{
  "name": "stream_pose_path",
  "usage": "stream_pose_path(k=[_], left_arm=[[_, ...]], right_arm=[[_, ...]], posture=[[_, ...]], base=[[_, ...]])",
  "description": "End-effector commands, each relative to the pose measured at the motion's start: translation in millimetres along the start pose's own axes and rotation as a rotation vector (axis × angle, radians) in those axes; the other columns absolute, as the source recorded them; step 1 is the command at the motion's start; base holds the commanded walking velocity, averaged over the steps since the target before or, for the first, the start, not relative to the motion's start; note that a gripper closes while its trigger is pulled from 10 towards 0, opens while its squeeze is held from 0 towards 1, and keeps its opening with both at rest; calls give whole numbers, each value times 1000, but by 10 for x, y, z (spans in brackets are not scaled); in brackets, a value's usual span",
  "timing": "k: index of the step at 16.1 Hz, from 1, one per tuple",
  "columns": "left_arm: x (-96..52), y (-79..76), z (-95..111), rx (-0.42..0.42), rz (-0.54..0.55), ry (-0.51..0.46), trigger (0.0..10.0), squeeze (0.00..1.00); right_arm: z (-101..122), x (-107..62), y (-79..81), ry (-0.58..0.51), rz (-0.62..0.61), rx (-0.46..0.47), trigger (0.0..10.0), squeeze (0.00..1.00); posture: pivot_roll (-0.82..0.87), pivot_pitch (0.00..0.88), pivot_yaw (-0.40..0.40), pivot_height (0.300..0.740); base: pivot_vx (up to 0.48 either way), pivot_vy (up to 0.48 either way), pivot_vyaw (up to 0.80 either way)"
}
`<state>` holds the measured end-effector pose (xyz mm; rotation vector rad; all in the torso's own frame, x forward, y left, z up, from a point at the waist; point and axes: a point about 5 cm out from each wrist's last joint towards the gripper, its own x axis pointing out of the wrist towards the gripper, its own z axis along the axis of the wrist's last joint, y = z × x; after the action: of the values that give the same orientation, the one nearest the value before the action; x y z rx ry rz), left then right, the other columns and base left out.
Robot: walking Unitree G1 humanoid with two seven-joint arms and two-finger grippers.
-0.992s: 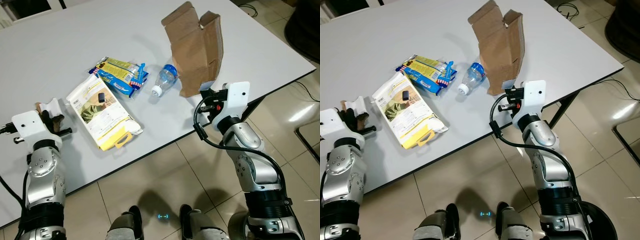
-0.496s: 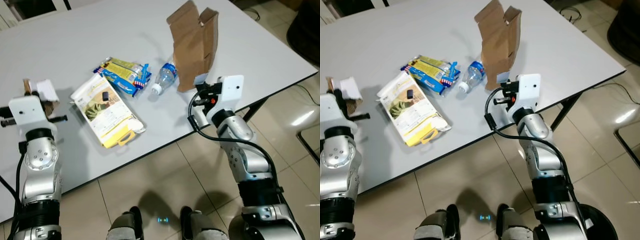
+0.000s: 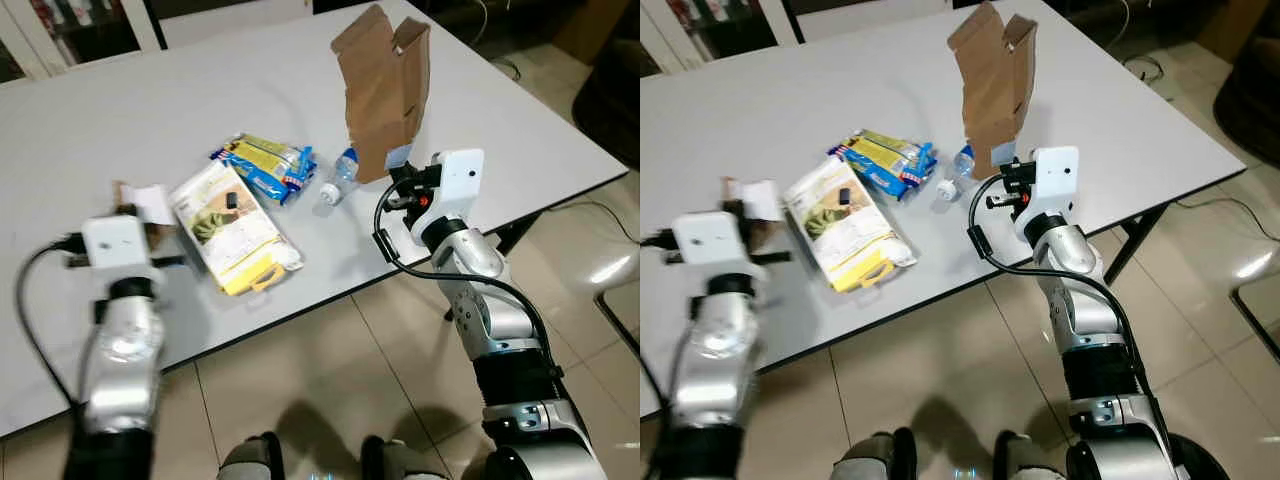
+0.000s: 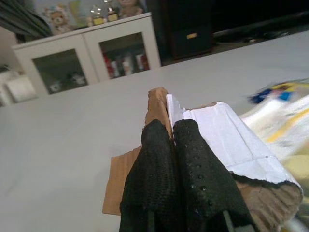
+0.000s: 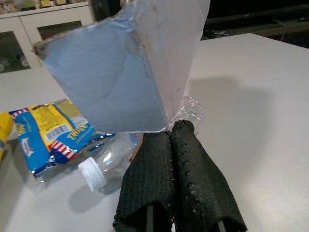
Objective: Picking trash to rubbish bin
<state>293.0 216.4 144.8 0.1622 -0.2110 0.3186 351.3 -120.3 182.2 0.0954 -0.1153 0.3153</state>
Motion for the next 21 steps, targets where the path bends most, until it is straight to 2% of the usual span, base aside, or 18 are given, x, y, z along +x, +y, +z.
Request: stream_pose_path(k=[1,4,5,9,11,21], left_arm=[[-33,-60,62,-14,-21,-5,0,0],[-56,-197,156,-55,-52,-5,0,0],[-69,-274,231,-60,-95,-26,0,0],[-115,-380,249,-79,-136,2,510,0],[-124,-406,244,-91,-151,14,0,0],[-99,-392,212,-143,-166,67,0,0]], right_arm=[[51,29,0,-23,8,-14,10000,0],[56,29,12,-25,14,-17,10000,0],[61,32,10,-26,15,-20,10000,0],[50,27,6,-26,7,-14,10000,0],[52,18,10,-30,6,-14,10000,0],[65,6,-20,-34,-10,-18,10000,0]], posture=[[-76,95,42,740],[-76,84,41,740],[-76,80,44,740],[-82,76,50,740],[-84,77,49,740],[-88,85,59,740]], base=[[0,0,0],[0,0,0],[0,0,-613],[0,0,-659],[0,0,-772],[0,0,-774]])
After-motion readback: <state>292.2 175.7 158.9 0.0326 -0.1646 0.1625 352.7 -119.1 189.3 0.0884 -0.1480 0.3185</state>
